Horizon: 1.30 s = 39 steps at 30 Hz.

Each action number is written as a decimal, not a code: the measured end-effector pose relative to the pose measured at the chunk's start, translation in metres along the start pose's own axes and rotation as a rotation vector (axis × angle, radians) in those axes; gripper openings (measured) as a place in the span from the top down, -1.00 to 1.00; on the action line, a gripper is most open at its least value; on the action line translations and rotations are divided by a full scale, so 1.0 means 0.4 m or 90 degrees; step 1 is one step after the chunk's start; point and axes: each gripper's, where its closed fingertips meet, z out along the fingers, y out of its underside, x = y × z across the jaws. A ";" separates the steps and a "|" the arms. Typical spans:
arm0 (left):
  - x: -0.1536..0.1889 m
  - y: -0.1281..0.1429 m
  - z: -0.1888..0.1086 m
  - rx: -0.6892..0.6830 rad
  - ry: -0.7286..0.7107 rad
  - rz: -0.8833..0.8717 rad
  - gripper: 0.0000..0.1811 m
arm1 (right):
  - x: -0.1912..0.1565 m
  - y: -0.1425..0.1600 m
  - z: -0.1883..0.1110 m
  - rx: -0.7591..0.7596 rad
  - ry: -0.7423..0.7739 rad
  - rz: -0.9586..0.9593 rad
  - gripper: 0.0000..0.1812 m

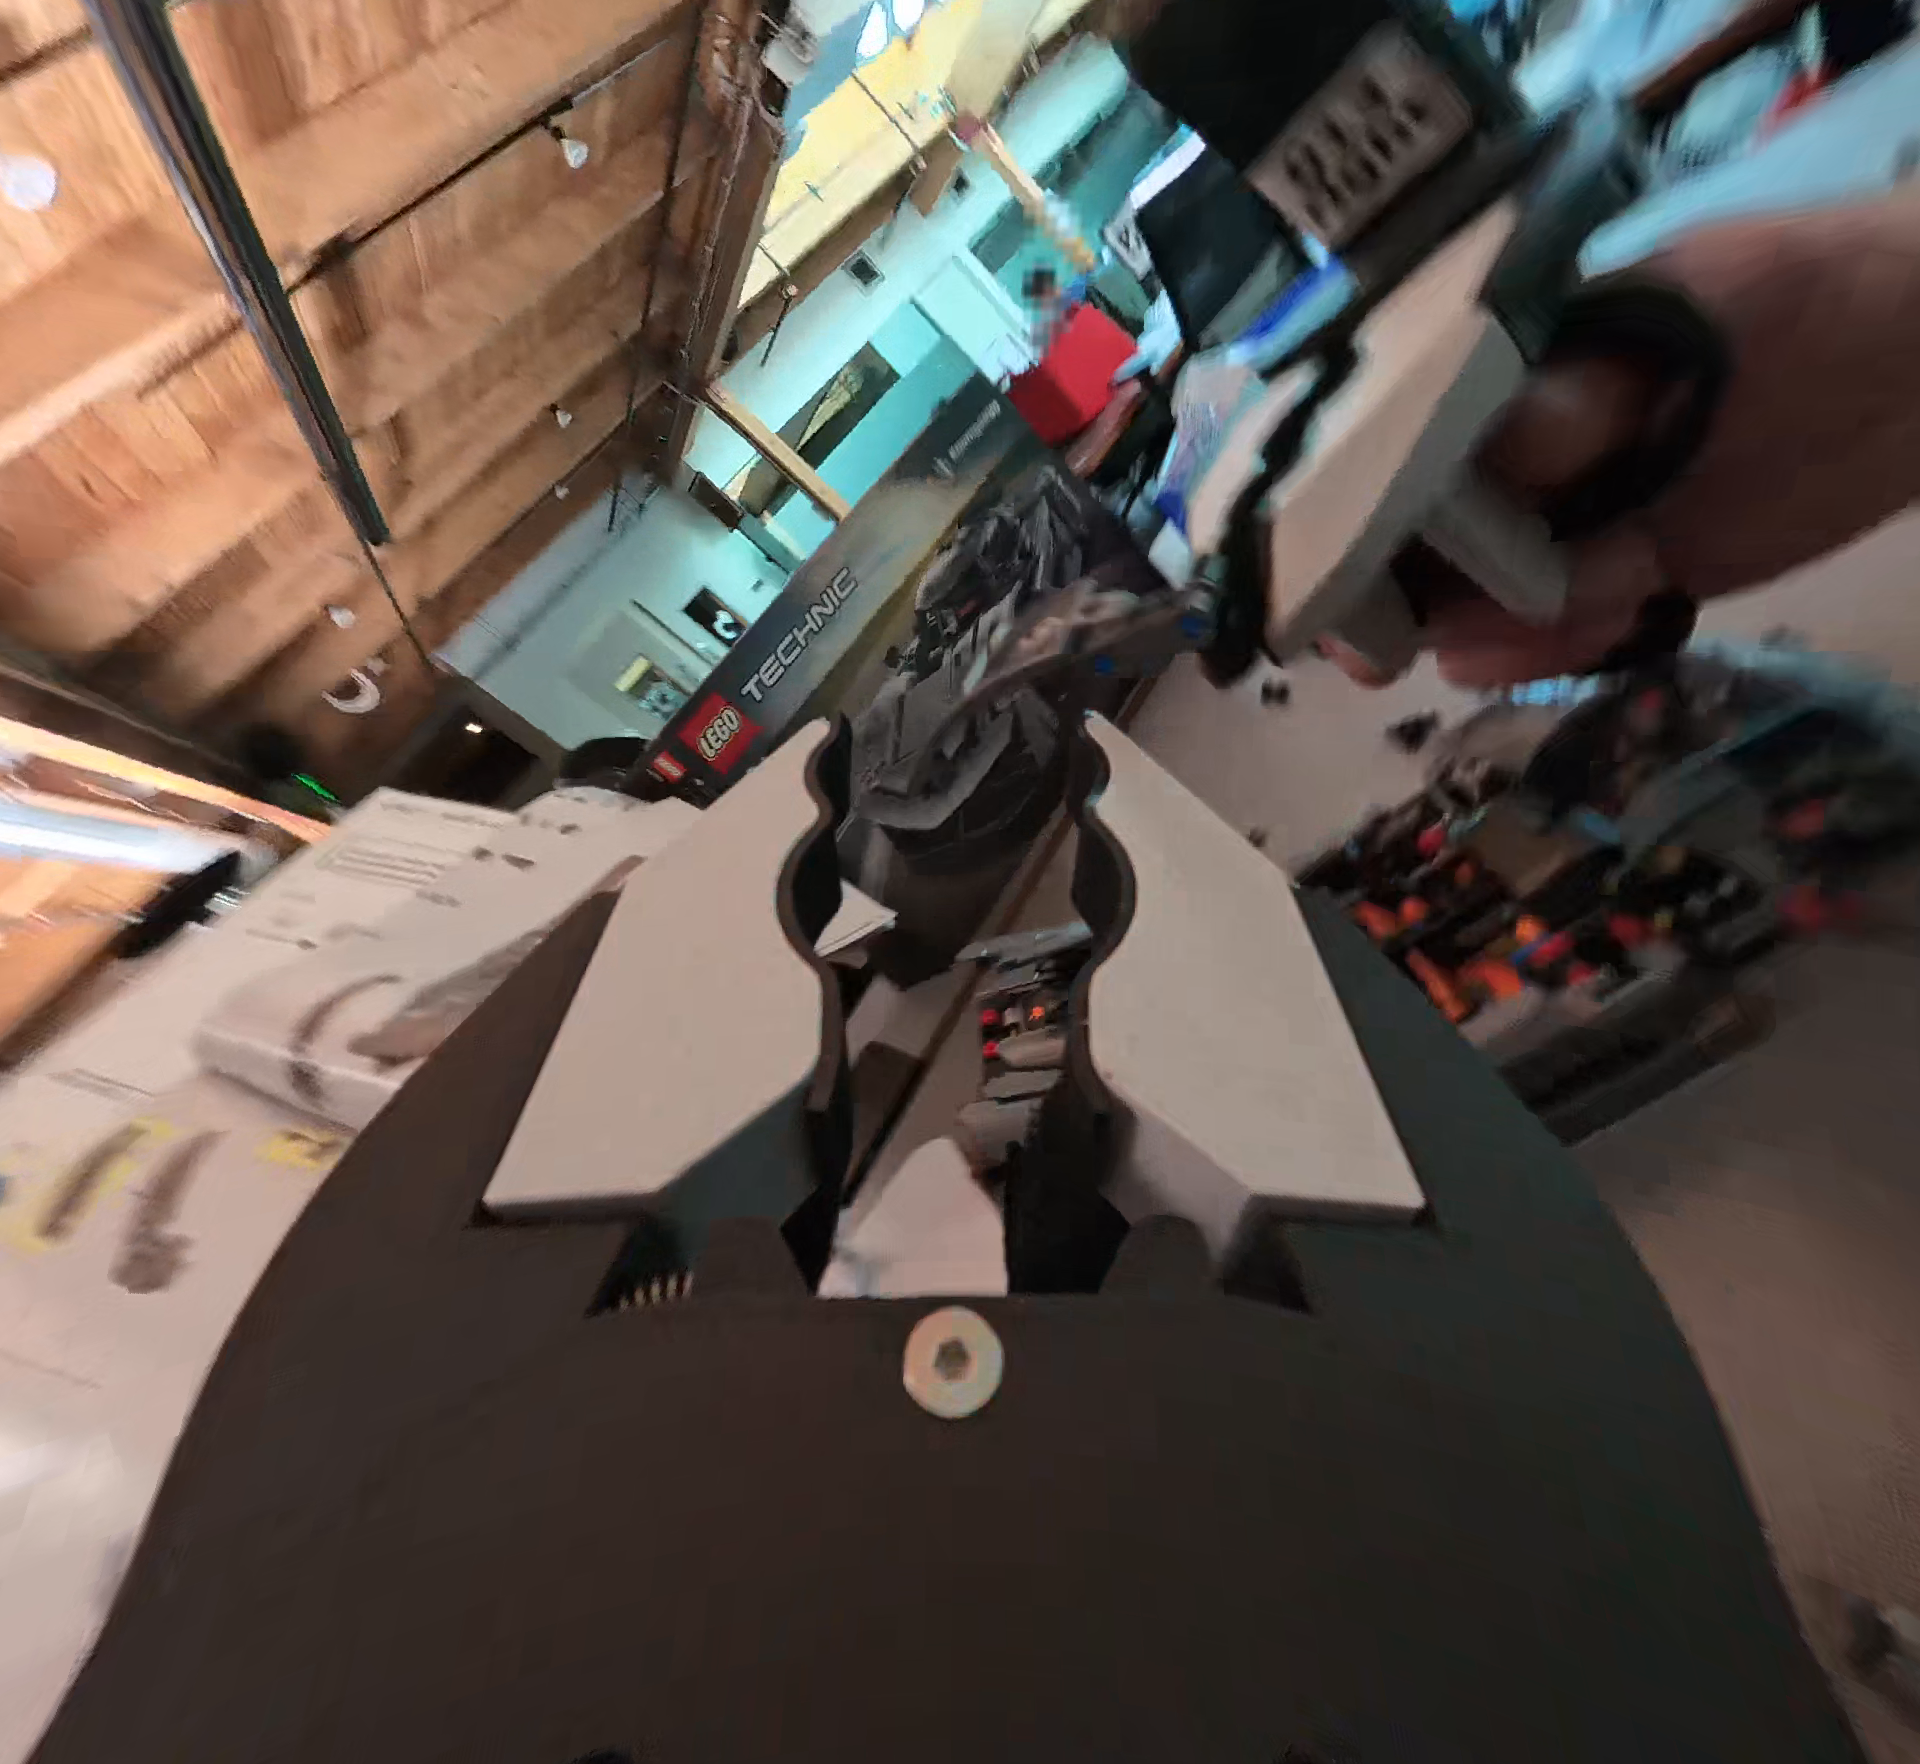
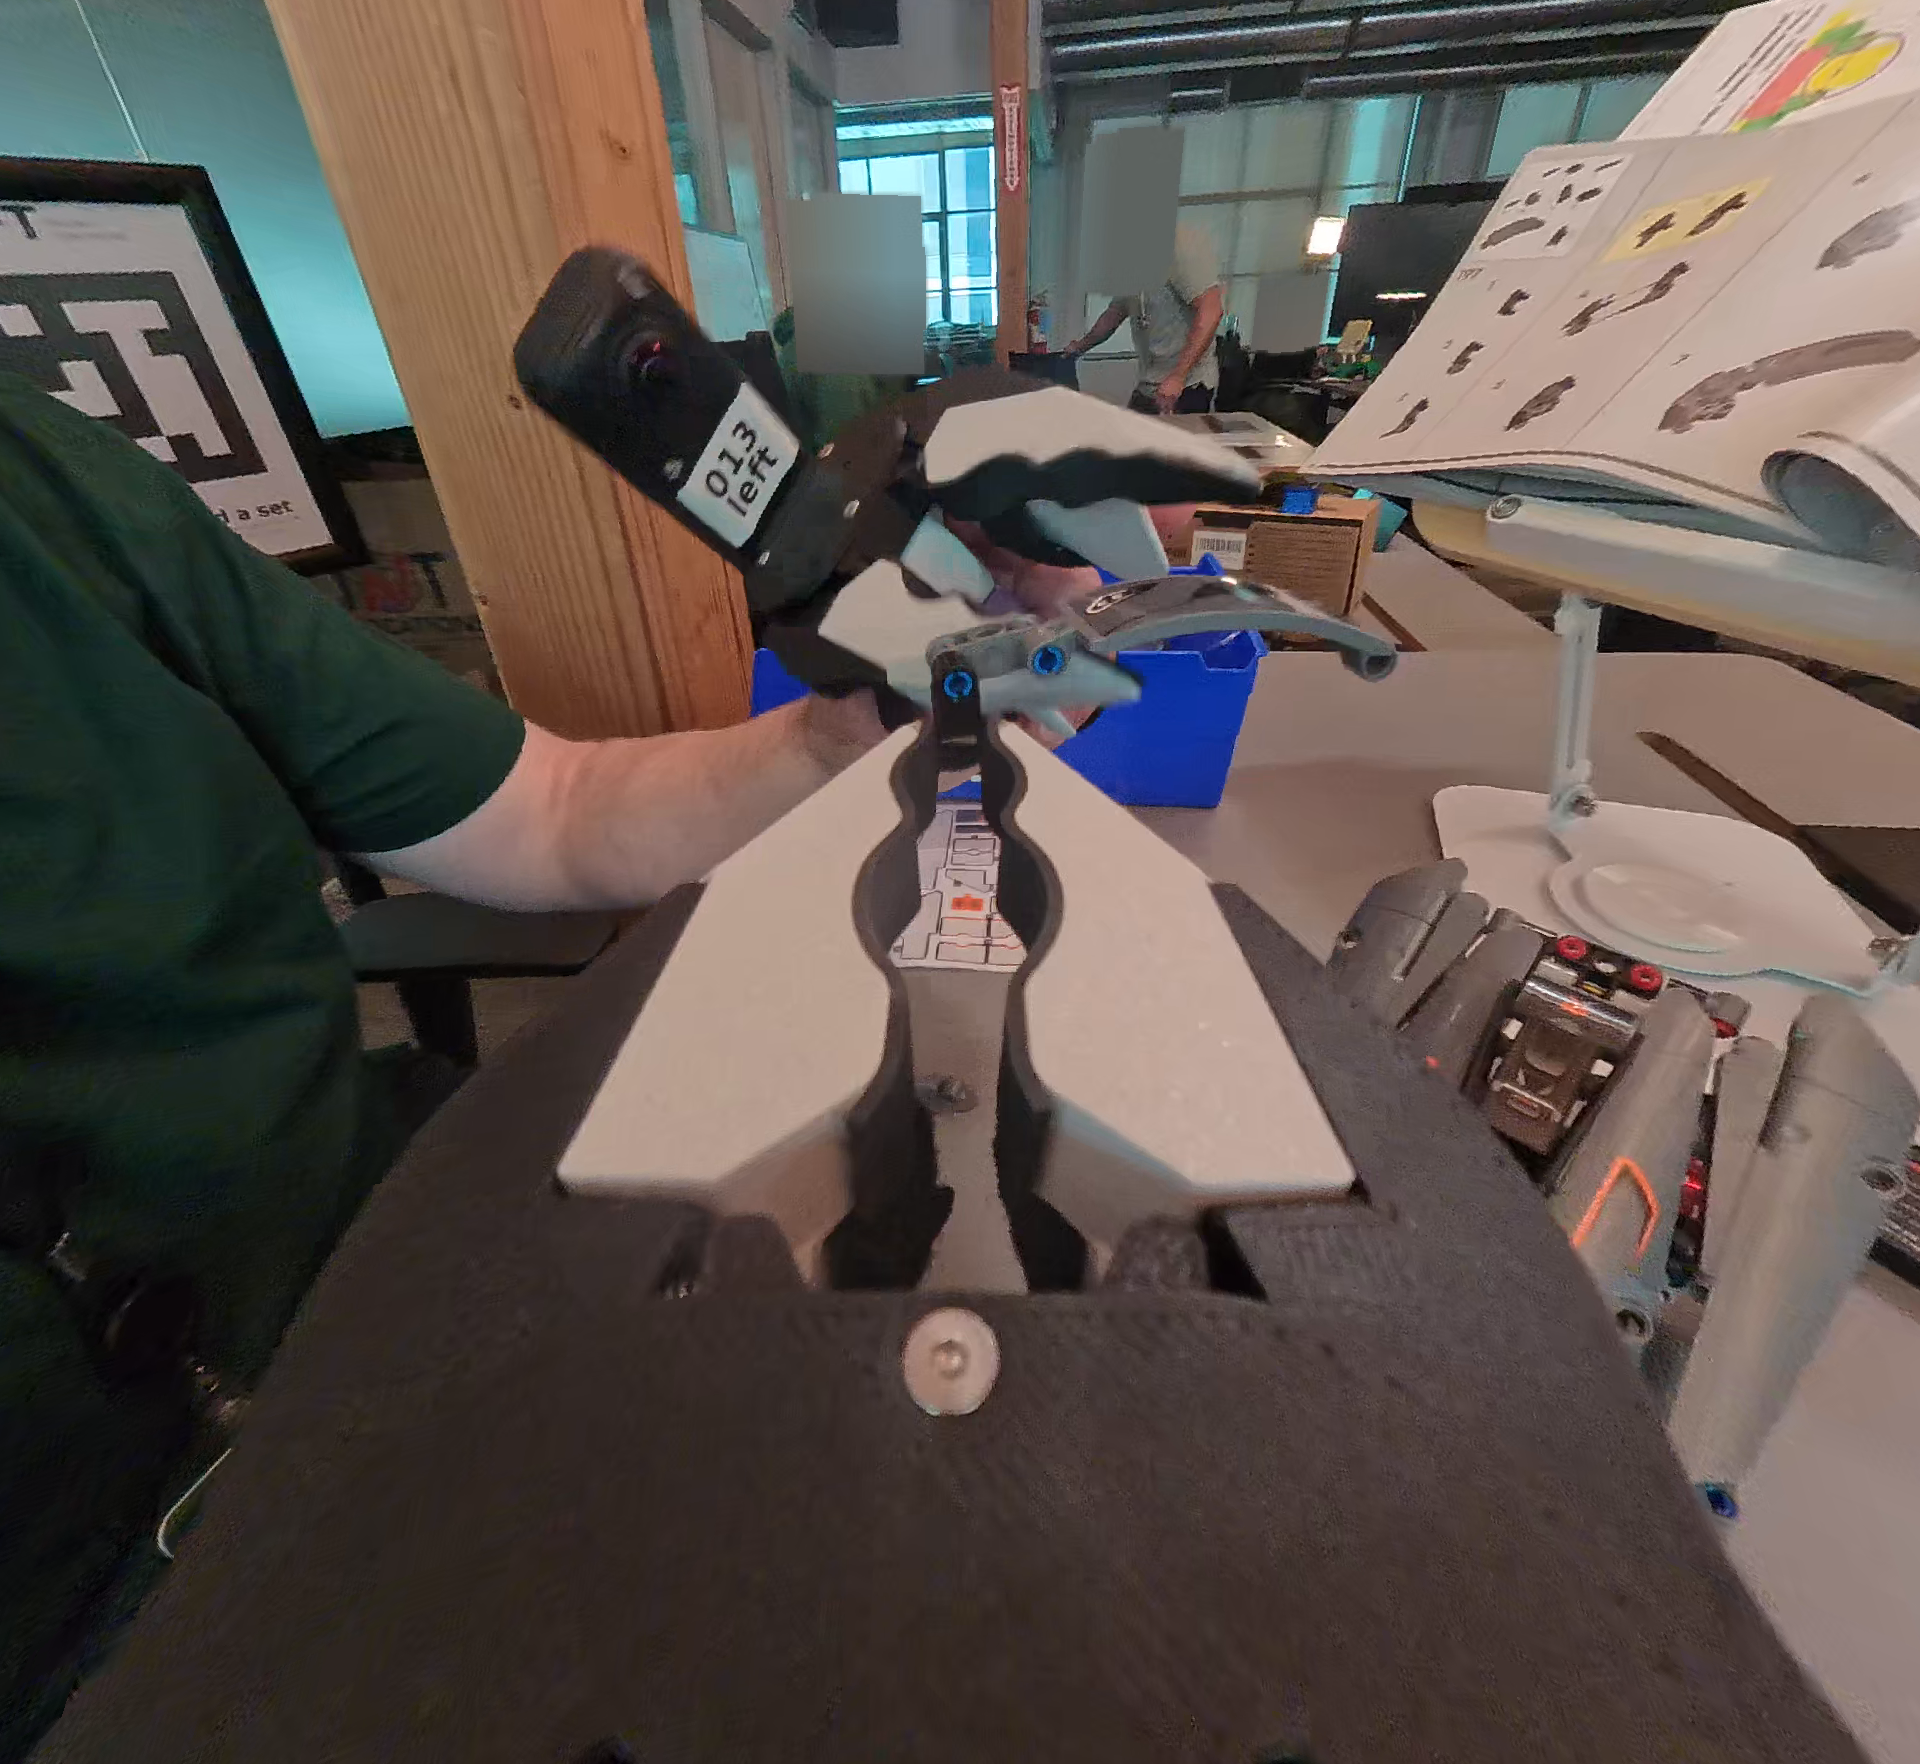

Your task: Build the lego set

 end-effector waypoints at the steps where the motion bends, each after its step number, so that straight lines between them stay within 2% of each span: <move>1: 0.010 0.009 0.005 -0.020 -0.003 0.045 0.53 | 0.000 -0.001 0.000 0.002 -0.001 0.000 0.93; 3: 0.020 0.015 0.011 -0.033 -0.009 0.086 0.50 | -0.003 -0.002 -0.001 0.003 -0.008 0.008 0.94; 6: 0.019 0.015 0.011 -0.037 -0.018 0.111 0.57 | -0.010 0.003 -0.001 -0.003 -0.031 0.030 0.93; 12: 0.043 0.018 0.018 -0.053 -0.014 0.170 0.86 | -0.035 0.026 0.016 -0.029 -0.080 0.062 0.93; 15: 0.049 0.028 0.020 -0.061 -0.003 0.158 1.00 | -0.036 0.020 0.018 -0.020 -0.079 0.068 0.93; 17: 0.034 0.034 0.020 -0.071 -0.020 0.145 1.00 | -0.025 0.012 0.016 -0.008 -0.057 0.060 0.91; 20: 0.026 0.035 0.020 -0.070 -0.023 0.121 1.00 | -0.015 0.005 0.014 -0.003 -0.038 0.053 0.73; 33: 0.022 0.066 0.025 -0.084 0.010 0.014 1.00 | -0.003 0.010 0.017 -0.025 0.017 -0.017 0.76; 39: 0.002 0.078 0.026 -0.118 -0.042 0.072 1.00 | 0.002 0.011 0.020 -0.029 0.033 -0.029 0.74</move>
